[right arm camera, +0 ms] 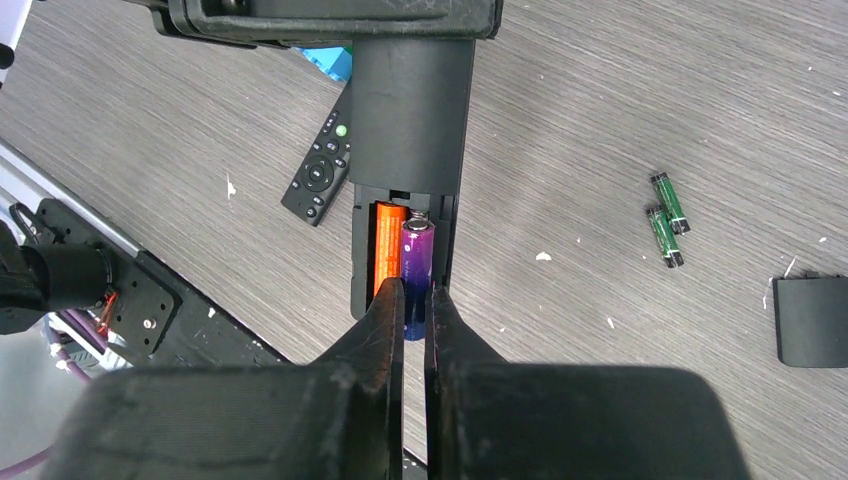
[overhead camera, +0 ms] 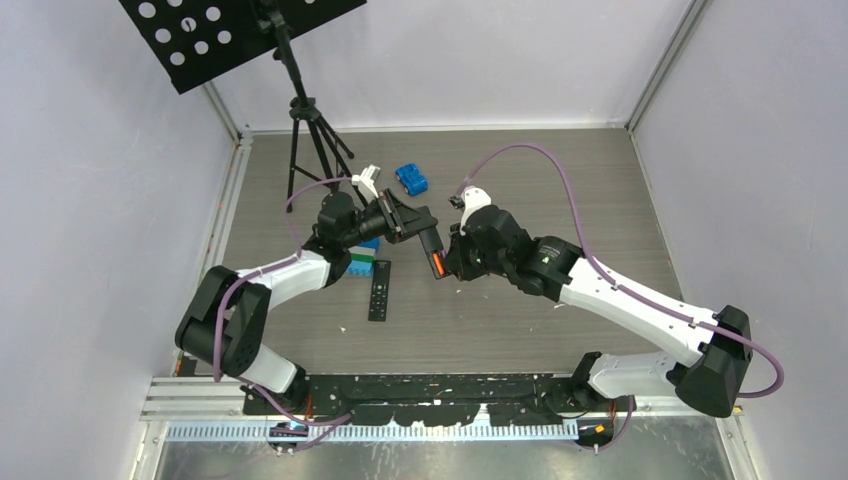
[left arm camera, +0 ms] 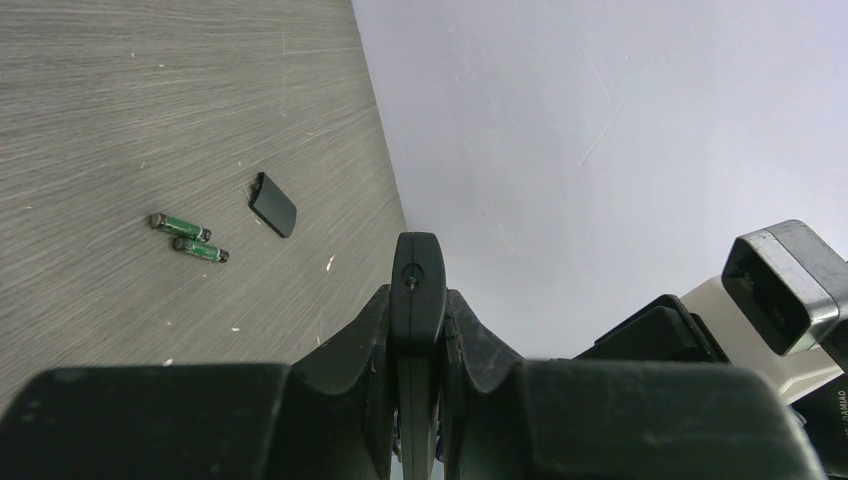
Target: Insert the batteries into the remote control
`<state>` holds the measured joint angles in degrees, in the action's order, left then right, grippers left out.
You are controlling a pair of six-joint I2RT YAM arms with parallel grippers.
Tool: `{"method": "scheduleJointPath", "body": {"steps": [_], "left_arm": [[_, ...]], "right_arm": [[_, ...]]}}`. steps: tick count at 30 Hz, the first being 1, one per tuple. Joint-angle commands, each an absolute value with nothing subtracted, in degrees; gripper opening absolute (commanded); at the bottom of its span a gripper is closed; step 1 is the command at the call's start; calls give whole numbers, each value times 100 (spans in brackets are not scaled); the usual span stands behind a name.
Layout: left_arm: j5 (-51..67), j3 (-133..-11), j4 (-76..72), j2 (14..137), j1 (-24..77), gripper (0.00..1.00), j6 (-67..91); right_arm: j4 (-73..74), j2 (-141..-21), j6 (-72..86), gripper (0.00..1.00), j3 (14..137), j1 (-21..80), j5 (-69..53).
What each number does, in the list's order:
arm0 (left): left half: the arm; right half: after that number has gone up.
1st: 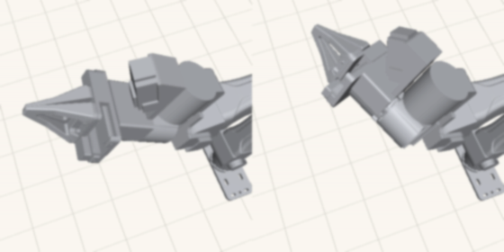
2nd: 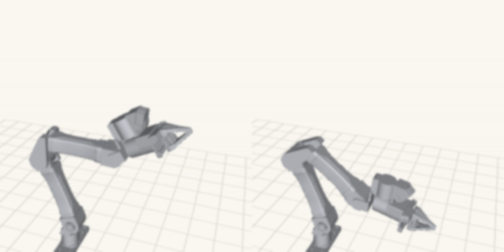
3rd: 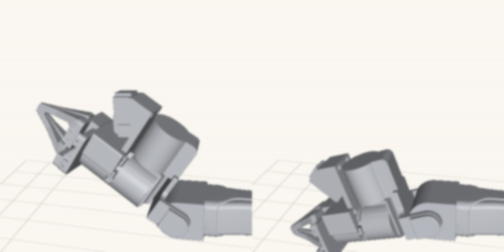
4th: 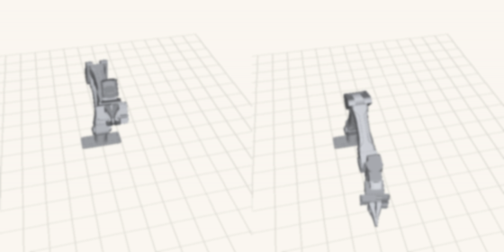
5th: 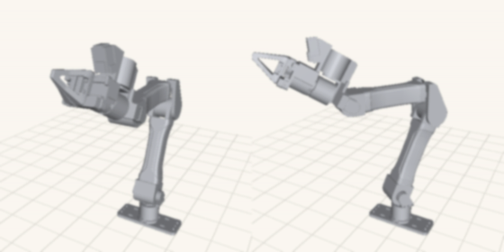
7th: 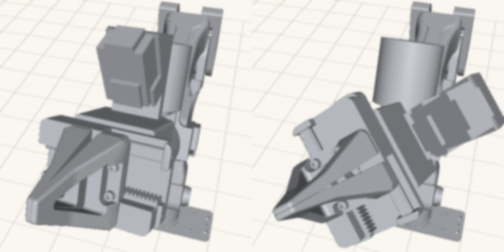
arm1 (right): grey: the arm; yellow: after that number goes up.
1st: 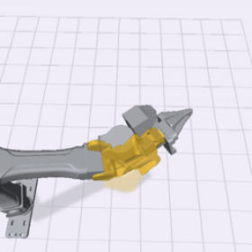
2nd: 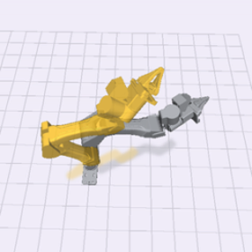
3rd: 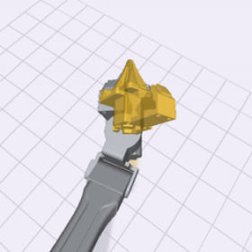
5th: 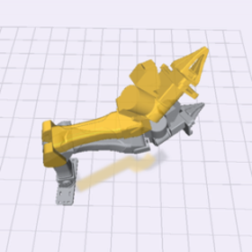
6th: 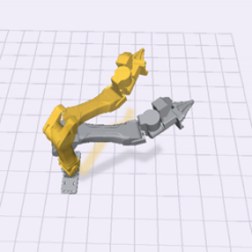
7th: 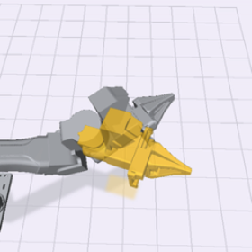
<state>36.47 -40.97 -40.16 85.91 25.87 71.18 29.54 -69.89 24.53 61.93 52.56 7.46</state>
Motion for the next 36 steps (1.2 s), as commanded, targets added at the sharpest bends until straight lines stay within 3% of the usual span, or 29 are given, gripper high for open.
{"method": "scheduleJointPath", "body": {"steps": [1, 31, 34, 36], "left_arm": [[3586, -4096, -4474, 8525, 2602, 0, 7181], [3560, -4122, -4495, 8534, 2602, 0, 7221], [3551, -4123, -4492, 8529, 2602, 0, 7241], [3544, -4122, -4508, 8525, 2602, 0, 7265]], "right_arm": [[3036, -7022, 2457, 8, 6503, 5291, 825], [2948, -7013, 2612, 30, 6482, 5291, 597], [2945, -6962, 2737, 38, 6484, 5291, 733], [2921, -6861, 2886, 52, 6474, 5291, 859]]}}
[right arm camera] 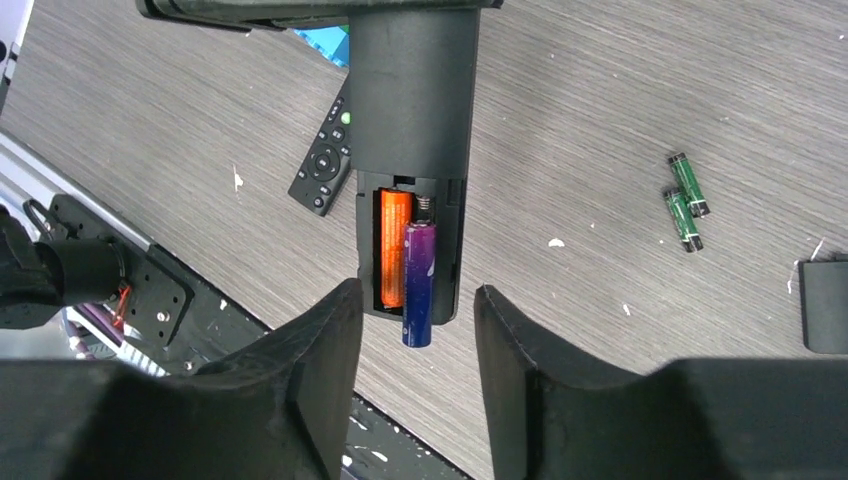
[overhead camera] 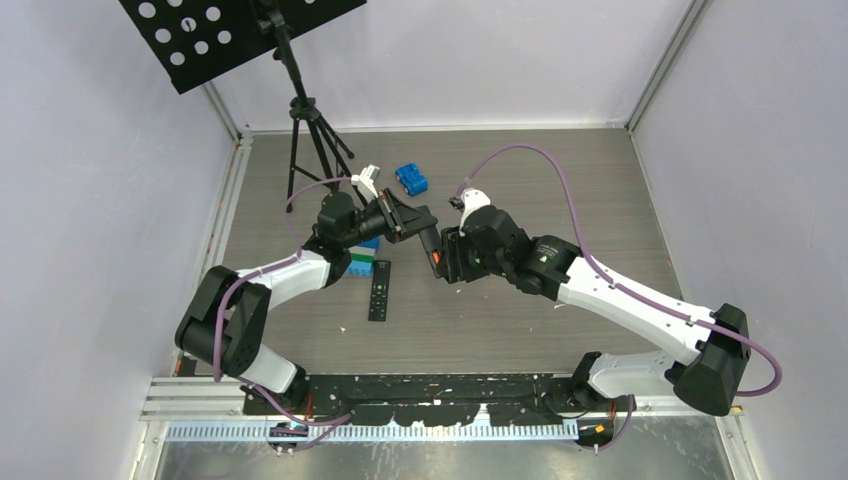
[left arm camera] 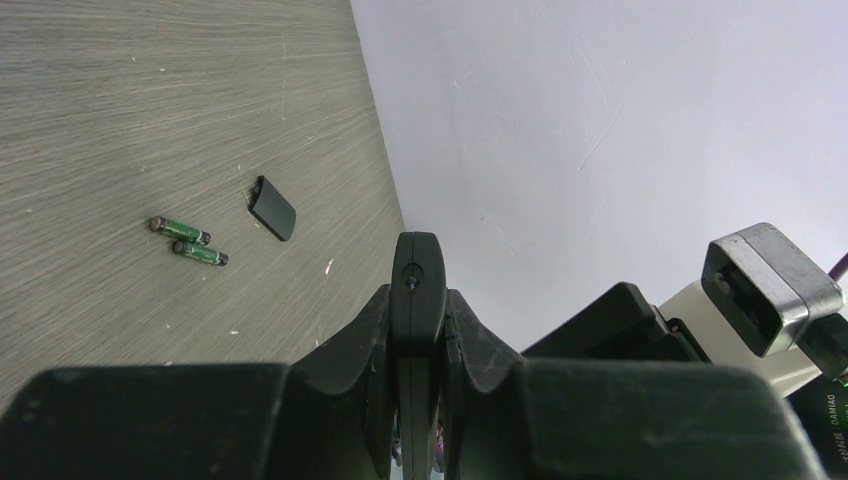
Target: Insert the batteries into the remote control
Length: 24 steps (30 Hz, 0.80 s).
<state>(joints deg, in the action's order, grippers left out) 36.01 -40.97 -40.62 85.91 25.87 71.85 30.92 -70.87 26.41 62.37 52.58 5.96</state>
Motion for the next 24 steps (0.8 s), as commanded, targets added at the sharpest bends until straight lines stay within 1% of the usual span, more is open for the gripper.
{"method": "scheduleJointPath", "body": {"steps": [1, 2, 5, 11, 14, 17, 24], "left_arm": [[3542, -4117, -4522, 8525, 2602, 0, 7287], [3542, -4113, -4533, 8521, 2602, 0, 7305], [3532, -4109, -4620, 8517, 2602, 0, 7399], [3418, -4056, -5036, 8499, 2602, 0, 7890], [3151, -3990, -5192, 8503, 2609, 0, 8362], [2926, -3938, -5560, 8569, 2610, 0, 8727], [2603, -3953, -6054, 8682, 2675, 0, 9116]], "right_arm": [[2881, -6799, 2956, 56, 6442, 5291, 894], [2835, -6728, 3039, 60, 6416, 5283, 918], [2704, -6499, 3336, 68, 6326, 5262, 1059], [2309, -5906, 4657, 78, 5847, 5187, 1585], [2267, -5629, 5728, 80, 5526, 5137, 1883], [2092, -5411, 6414, 82, 5271, 5101, 1865], [1417, -5341, 7259, 83, 4826, 5098, 1639]]}}
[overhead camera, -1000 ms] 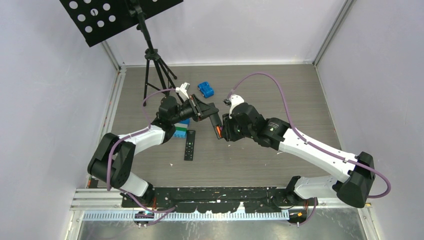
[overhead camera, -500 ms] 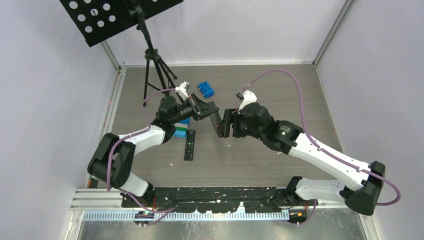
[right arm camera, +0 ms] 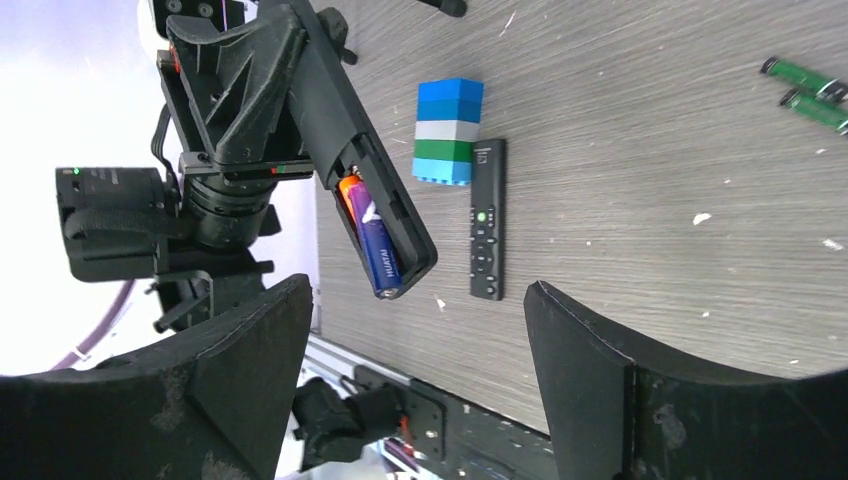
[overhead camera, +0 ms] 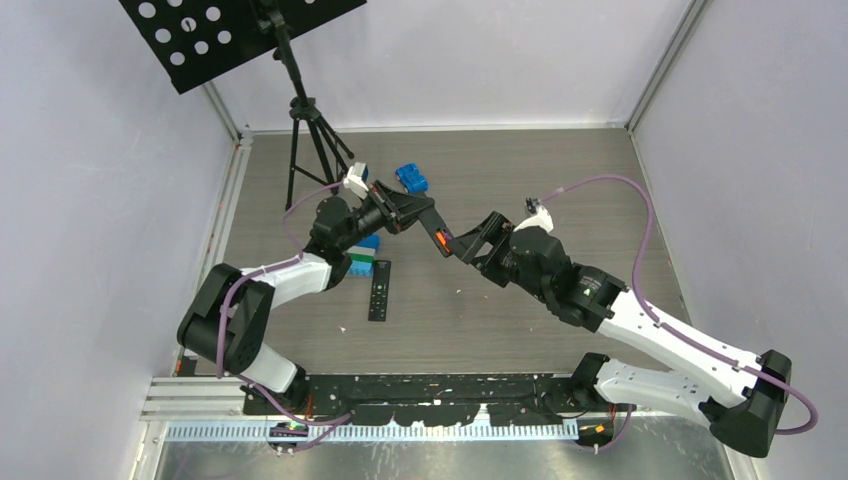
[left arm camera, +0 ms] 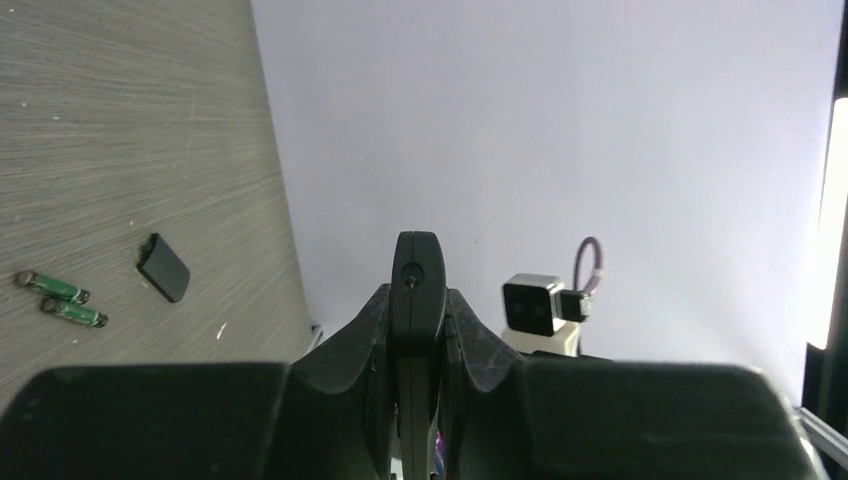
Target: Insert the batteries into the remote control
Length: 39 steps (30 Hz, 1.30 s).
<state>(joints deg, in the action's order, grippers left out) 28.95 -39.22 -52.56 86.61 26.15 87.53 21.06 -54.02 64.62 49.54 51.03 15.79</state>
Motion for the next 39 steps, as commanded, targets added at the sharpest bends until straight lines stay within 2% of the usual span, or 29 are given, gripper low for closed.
{"method": "scheduleJointPath", "body": {"steps": [1, 11, 16, 22, 27, 31, 35, 39], "left_arm": [[2589, -3959, -6082, 8683, 2684, 0, 9127], [2531, -3955, -6100, 8615, 2724, 0, 9157], [2514, -3949, -6112, 8600, 2738, 0, 9197], [2422, -3872, -6205, 8556, 2751, 0, 9305], [2396, -3858, -6238, 8541, 2751, 0, 9357], [2391, -3854, -6258, 8527, 2754, 0, 9382], [2328, -3795, -6282, 8463, 2760, 0, 9403], [2277, -3754, -6284, 8393, 2759, 0, 9404]], "right_arm": [[1387, -5340, 7323, 83, 4781, 5098, 1658], [509, -5126, 7580, 83, 4334, 5098, 1789], [-339, -5194, 7624, 79, 4118, 5098, 1605], [-967, -5352, 7800, 62, 3937, 5098, 1528], [-1171, -5417, 7847, 53, 3876, 5098, 1534], [-1143, -5432, 7922, 54, 3857, 5098, 1590], [-1171, -5353, 7996, 66, 3758, 5098, 1736], [-1201, -5256, 8014, 70, 3666, 5102, 1889]]}}
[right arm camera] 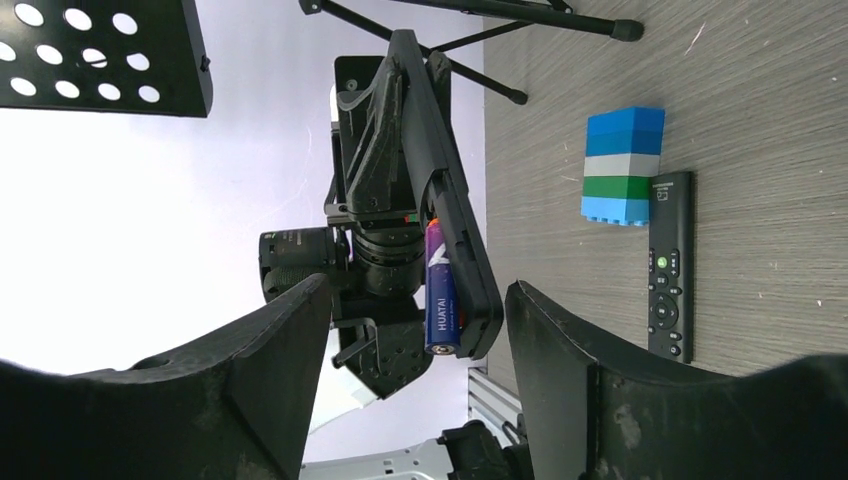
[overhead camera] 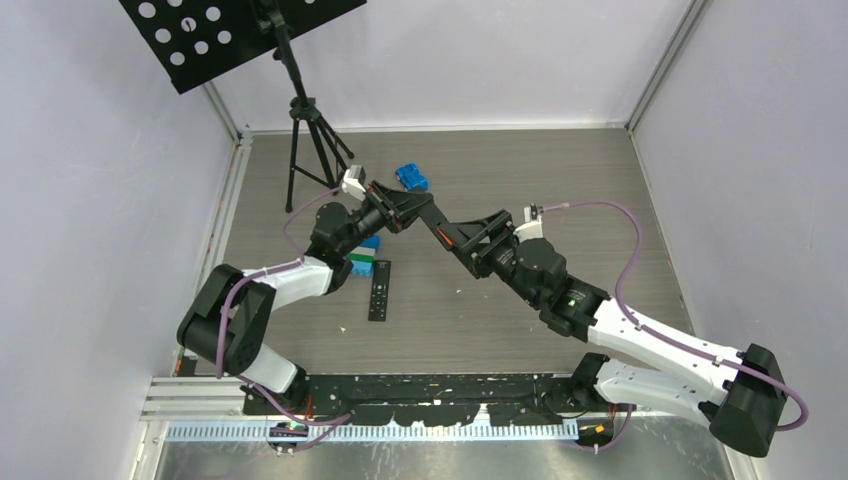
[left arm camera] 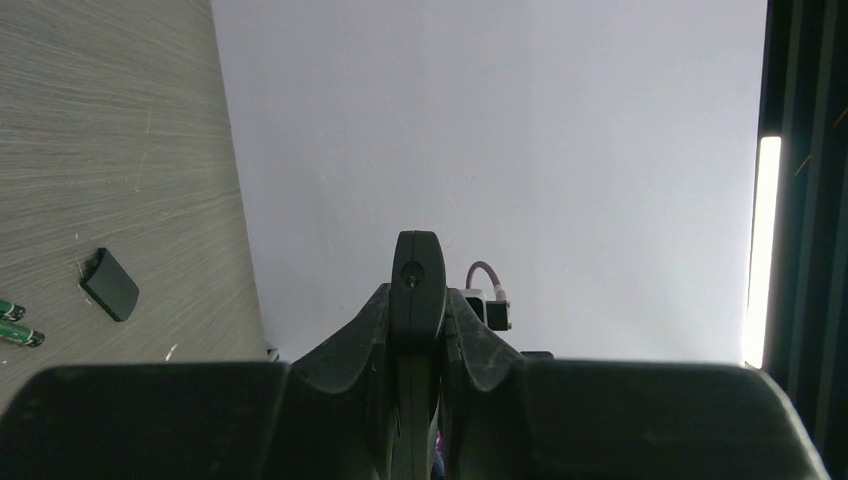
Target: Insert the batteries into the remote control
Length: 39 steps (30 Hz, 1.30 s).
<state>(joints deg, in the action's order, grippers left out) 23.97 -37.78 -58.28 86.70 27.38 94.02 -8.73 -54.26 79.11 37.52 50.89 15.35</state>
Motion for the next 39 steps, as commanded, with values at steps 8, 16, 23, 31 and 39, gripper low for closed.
{"method": "scheduleJointPath", "body": {"steps": [8, 16, 23, 31, 39], "left_arm": [[2289, -3744, -6309, 8362, 2769, 0, 9422], [2285, -3788, -6380, 8424, 2819, 0, 9423], [2271, -3821, -6398, 8410, 2868, 0, 9416], [2200, -3899, -6392, 8388, 2947, 0, 9469], [2191, -3917, -6392, 8390, 3056, 0, 9756]], "right_arm": [[-954, -5213, 8016, 54, 3733, 5098, 1984], [-874, -5188, 8266, 44, 3598, 5081, 2184], [-691, -5198, 8396, 29, 3577, 4995, 2165], [-690, -5385, 8231, 22, 3620, 4948, 2030], [-1356, -5712, 7785, 21, 3615, 4948, 1866]]}}
